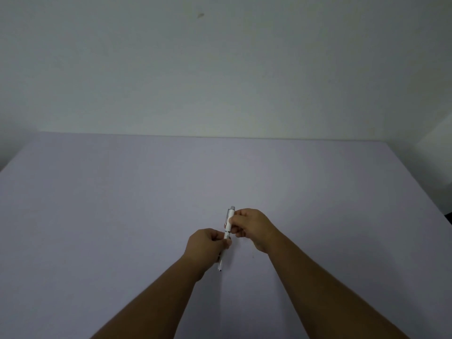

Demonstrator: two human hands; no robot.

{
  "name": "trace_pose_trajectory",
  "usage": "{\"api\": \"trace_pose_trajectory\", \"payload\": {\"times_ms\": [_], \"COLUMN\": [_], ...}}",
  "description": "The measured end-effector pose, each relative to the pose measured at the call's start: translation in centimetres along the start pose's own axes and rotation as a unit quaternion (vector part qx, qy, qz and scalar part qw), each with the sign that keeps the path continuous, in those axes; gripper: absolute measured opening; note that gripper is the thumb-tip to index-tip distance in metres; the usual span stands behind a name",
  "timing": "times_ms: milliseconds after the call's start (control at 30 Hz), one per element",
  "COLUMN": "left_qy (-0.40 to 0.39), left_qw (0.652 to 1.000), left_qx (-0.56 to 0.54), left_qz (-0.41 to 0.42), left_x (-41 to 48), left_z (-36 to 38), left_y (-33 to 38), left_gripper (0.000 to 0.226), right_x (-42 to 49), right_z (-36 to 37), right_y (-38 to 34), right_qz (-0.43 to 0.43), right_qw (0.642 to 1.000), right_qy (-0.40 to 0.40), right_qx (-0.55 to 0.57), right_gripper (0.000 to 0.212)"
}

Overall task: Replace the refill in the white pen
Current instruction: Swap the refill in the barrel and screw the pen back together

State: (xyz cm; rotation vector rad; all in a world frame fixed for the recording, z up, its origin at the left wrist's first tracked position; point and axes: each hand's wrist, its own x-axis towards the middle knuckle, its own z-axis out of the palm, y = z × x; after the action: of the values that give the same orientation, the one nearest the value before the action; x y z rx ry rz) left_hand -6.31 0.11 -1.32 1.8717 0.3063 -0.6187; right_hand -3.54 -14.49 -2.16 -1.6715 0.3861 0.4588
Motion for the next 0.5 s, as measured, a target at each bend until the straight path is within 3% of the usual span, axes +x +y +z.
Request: {"api": "trace_pose_trajectory", "payload": {"times_ms": [333, 400, 500], "left_qy": [-0.028, -0.016, 0.02], "left_qw": [0.998, 0.998, 0.998], "left_qx": [-0.043, -0.042, -0.04], "left_qz": [-0.04, -0.045, -0.054], "left_x": [1.7, 2.3, 3.3], "left_z": [0.4, 0.8, 1.4], "left_y": [-1.4, -1.7, -2.2], "left_gripper": [0.007, 0.011, 0.021], "right_x": [1.1, 1.6, 1.9], "right_z": [0.0, 0.0, -0.3], "right_y": [1.3, 1.7, 2.6], "right_qz": [0.015, 0.013, -0.025], "right_qw": [1.0, 0.999, 0.965], "right_qy": [-0.01, 0.029, 0.166], "right_qx": [0.0, -0.029, -0.203], "right_gripper": [0.016, 0.017, 0.021]}}
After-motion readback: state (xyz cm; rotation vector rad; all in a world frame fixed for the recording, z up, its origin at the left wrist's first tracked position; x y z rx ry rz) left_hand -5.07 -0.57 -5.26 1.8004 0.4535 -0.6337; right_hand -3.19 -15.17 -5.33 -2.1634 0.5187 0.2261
